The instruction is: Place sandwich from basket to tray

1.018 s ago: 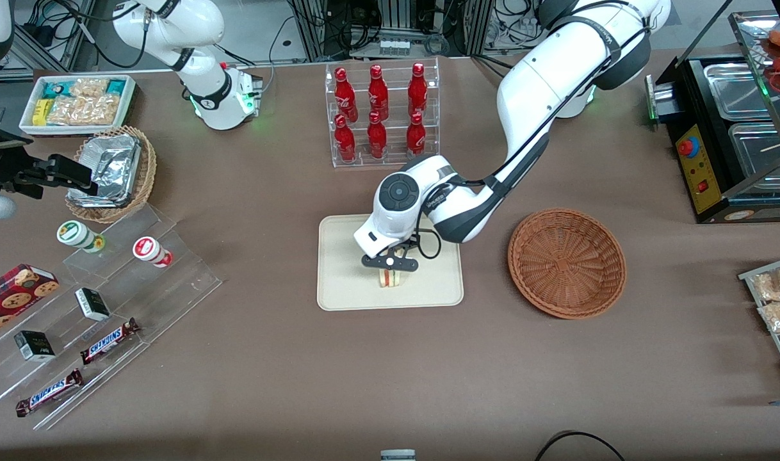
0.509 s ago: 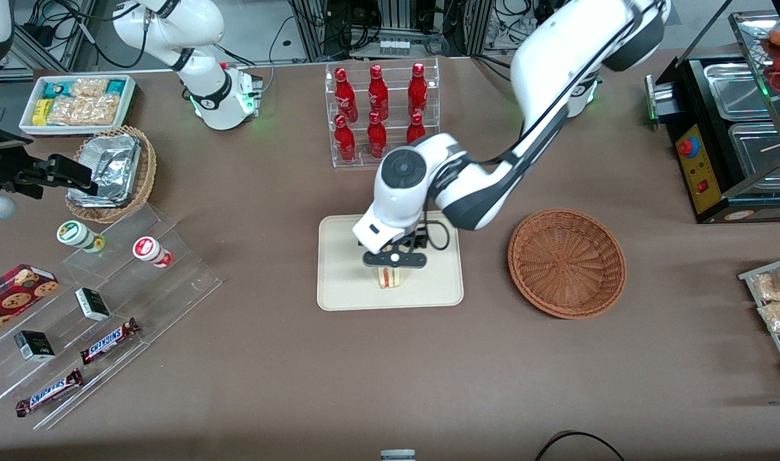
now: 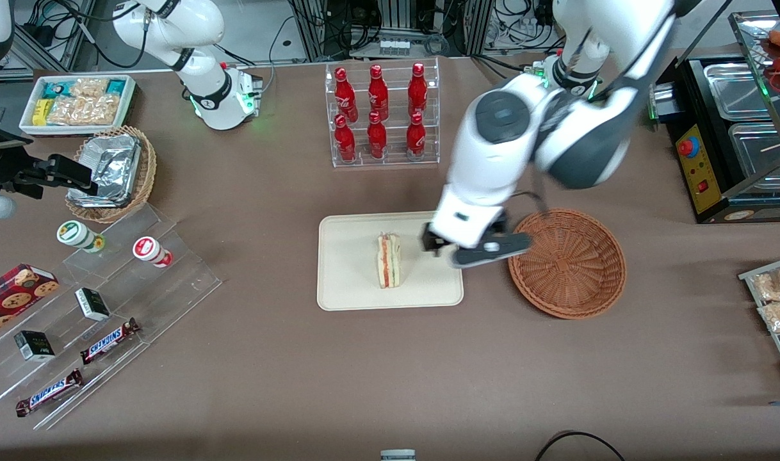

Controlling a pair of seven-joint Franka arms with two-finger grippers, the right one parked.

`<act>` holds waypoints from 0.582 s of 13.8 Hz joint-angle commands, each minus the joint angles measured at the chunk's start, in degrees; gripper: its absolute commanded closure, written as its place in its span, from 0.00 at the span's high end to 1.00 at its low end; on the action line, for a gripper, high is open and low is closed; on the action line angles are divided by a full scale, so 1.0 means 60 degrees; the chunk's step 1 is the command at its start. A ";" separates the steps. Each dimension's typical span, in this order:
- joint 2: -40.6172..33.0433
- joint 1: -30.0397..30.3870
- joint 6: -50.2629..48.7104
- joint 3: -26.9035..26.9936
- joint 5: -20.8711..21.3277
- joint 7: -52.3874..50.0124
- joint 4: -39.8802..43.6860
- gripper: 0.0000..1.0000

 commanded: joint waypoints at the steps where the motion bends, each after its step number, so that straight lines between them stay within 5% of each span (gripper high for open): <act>1: -0.0849 0.0650 -0.0668 -0.0048 -0.0401 0.0496 -0.0412 0.99; 8: -0.2167 0.2261 -0.2119 0.0011 -0.1354 0.3525 -0.0821 0.99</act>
